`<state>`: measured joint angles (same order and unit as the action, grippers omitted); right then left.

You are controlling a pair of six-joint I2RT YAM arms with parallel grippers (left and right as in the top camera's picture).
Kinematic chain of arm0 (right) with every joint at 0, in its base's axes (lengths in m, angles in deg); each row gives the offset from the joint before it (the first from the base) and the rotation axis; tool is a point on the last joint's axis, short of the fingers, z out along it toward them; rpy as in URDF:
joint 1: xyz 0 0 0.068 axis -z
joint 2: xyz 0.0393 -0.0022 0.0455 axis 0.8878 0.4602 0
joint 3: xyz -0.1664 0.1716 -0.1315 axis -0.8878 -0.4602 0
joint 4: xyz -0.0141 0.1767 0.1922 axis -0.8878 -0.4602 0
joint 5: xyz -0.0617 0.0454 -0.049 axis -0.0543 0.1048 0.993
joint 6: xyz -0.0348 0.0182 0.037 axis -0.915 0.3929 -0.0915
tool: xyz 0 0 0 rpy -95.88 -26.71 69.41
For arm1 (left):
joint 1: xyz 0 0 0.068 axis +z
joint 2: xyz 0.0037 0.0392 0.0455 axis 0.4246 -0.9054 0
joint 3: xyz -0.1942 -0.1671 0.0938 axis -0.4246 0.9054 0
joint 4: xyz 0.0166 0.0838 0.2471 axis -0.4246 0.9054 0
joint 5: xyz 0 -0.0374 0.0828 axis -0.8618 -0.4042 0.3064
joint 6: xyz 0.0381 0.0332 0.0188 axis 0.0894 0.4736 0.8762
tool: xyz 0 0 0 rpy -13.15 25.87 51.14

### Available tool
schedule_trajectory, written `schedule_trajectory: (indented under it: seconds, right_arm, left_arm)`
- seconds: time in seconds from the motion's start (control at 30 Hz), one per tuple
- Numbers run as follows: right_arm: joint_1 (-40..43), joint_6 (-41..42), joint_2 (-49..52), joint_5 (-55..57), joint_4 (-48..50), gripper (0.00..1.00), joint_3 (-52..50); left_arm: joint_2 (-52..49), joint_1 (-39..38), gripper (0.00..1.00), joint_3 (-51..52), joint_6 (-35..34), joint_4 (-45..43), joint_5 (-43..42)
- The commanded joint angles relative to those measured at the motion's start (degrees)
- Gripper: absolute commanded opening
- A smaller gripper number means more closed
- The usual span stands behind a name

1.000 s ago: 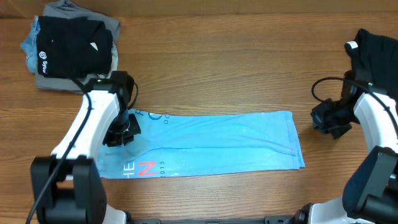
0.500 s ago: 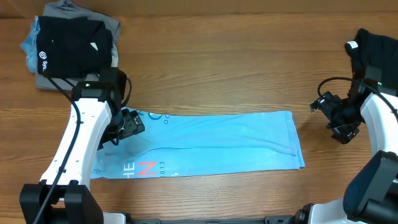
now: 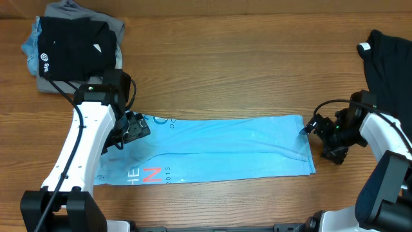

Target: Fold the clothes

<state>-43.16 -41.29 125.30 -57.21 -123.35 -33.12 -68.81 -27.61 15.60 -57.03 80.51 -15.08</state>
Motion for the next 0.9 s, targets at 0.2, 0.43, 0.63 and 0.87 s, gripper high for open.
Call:
schedule_trajectory:
  seconds: [0.2,0.43,0.63,0.87]
  right_arm:
    - [-0.74,-1.6,-1.31,-5.44,4.57,1.0,-6.84]
    - [-3.98,-1.55,-1.22,-7.56,6.47,0.98,-8.28]
    - [-7.08,-1.03,-1.22,-7.54,6.8,0.49,-8.28]
    - [-6.47,5.07,-1.25,-1.22,6.4,0.04,-7.45]
  left_arm:
    - [0.66,0.31,1.0,-0.35,-1.42,-0.7,-0.48]
    - [0.66,0.26,1.0,-0.35,-1.4,-0.85,-0.5]
    - [0.66,0.26,1.0,-0.35,-1.4,-0.85,-0.48]
    - [0.66,0.26,1.0,-0.35,-1.38,-0.85,-0.48]
